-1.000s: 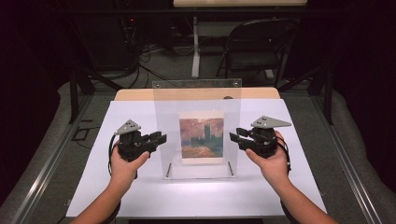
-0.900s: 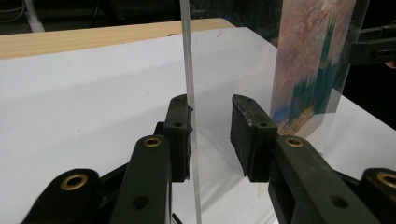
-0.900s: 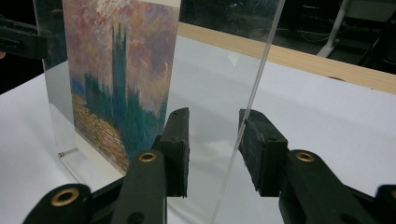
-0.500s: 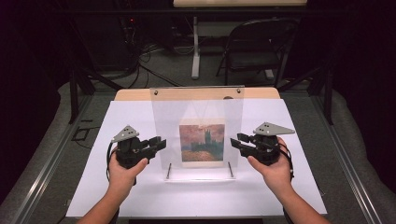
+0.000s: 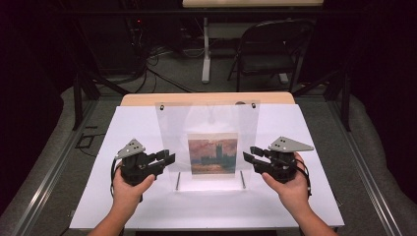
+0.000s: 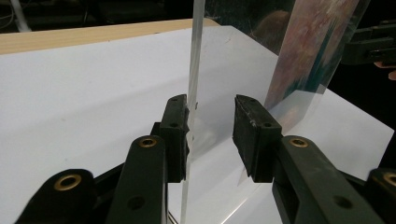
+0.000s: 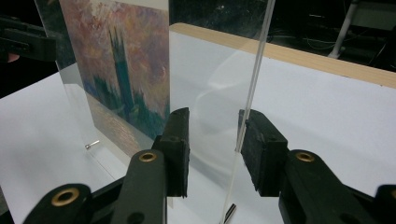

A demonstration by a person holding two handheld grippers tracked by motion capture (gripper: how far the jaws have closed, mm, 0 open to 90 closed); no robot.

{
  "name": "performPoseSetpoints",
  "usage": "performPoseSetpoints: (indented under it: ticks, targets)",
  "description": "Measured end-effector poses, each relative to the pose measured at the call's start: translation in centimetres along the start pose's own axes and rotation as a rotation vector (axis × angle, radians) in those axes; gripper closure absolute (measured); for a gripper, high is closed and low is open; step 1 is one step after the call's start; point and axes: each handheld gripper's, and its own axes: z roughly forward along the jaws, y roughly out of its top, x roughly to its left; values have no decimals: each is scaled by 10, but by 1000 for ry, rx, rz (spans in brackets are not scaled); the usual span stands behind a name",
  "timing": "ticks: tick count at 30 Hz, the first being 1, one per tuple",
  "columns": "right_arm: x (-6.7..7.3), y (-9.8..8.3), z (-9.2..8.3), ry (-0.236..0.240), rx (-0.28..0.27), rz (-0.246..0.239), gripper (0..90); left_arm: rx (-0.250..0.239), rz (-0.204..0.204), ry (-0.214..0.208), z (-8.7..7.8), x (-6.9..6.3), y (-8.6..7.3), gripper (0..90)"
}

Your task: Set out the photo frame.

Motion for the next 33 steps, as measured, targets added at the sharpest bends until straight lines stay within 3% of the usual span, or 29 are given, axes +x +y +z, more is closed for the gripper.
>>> performPoseSetpoints:
  ticks: [18, 26, 33]
  targets:
    - [1, -3, -3, 15, -9, 7, 606, -7, -7, -1, 0, -1, -2, 646]
    - [0, -4, -3, 41, -20, 14, 528, 4, 6, -3, 1, -5, -3, 550]
    - [1, -6, -6, 28, -36, 1, 434, 5, 18, 26, -1, -7, -4, 441]
